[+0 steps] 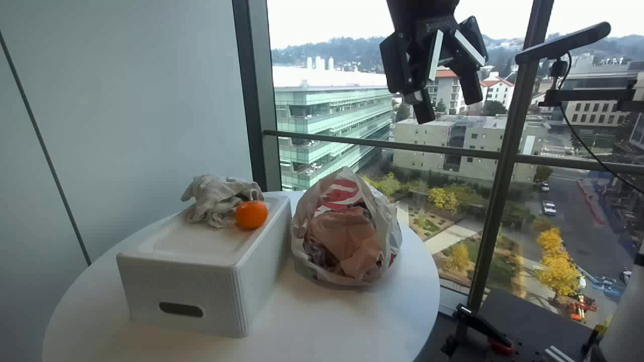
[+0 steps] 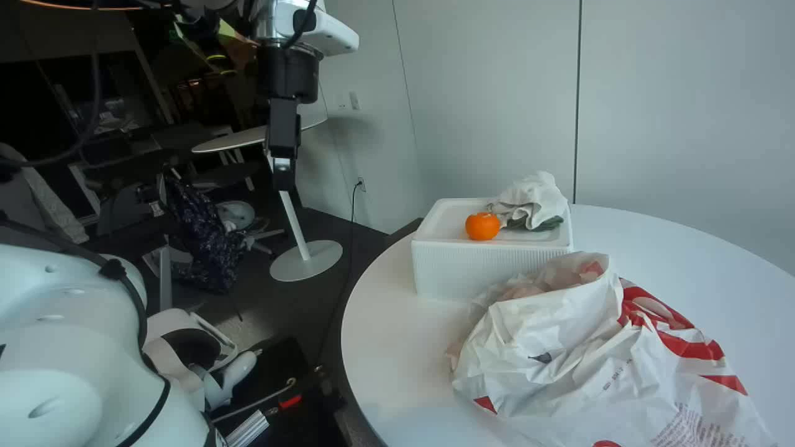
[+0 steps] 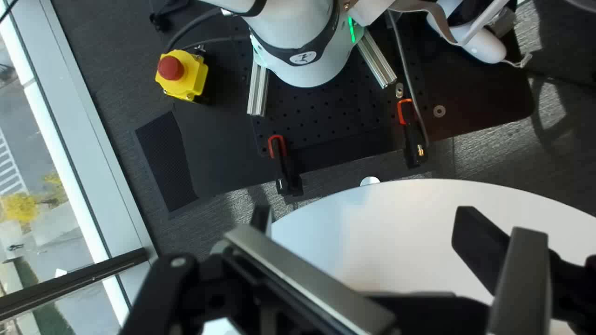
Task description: Unpack all the items from the plastic on the right and place them on the white storage box one by one
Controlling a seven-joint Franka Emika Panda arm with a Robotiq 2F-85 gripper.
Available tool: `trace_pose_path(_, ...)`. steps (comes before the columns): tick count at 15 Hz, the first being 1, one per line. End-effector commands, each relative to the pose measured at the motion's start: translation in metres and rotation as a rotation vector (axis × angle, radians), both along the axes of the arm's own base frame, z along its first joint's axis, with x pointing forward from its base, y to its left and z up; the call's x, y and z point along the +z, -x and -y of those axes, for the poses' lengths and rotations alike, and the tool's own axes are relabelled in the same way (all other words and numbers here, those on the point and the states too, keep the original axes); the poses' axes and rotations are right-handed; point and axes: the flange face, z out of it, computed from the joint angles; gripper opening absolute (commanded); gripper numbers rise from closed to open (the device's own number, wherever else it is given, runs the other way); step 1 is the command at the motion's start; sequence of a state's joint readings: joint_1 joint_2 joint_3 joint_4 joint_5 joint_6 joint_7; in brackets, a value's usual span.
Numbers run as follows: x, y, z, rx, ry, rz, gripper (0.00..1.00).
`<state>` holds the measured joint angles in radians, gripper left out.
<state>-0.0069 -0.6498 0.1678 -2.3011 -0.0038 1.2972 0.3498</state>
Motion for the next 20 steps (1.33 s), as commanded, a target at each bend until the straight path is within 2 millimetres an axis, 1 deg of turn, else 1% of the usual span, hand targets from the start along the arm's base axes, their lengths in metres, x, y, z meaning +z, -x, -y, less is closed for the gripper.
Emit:
trace_pose_path(1, 0.001, 0.000, 0.000, 0.000, 0.000, 0.002, 1.00)
trace_pose_path(7, 0.004, 0.000, 0.000, 0.001, -0.001, 0.009, 1.00)
trace_pose_path(8, 0.002, -0.003, -0.003, 0.012, 0.005, 0.015, 1.00)
trace_pose_path(10, -0.024, -0.028, 0.000, -0.003, -0.015, 0.000, 1.00)
trace_pose_path(13, -0.077, -0.071, 0.006, -0.012, -0.023, 0.045, 1.00)
trace_pose_path(15, -0.118, -0.097, 0.009, -0.024, -0.040, 0.051, 1.00)
trace_pose_path(16, -0.138, -0.109, 0.013, -0.033, -0.037, 0.084, 1.00)
trace_pose_path(18, -0.170, -0.138, 0.026, -0.069, 0.004, 0.178, 1.00)
trace_pose_path(20, -0.188, -0.159, 0.042, -0.111, 0.050, 0.247, 1.00)
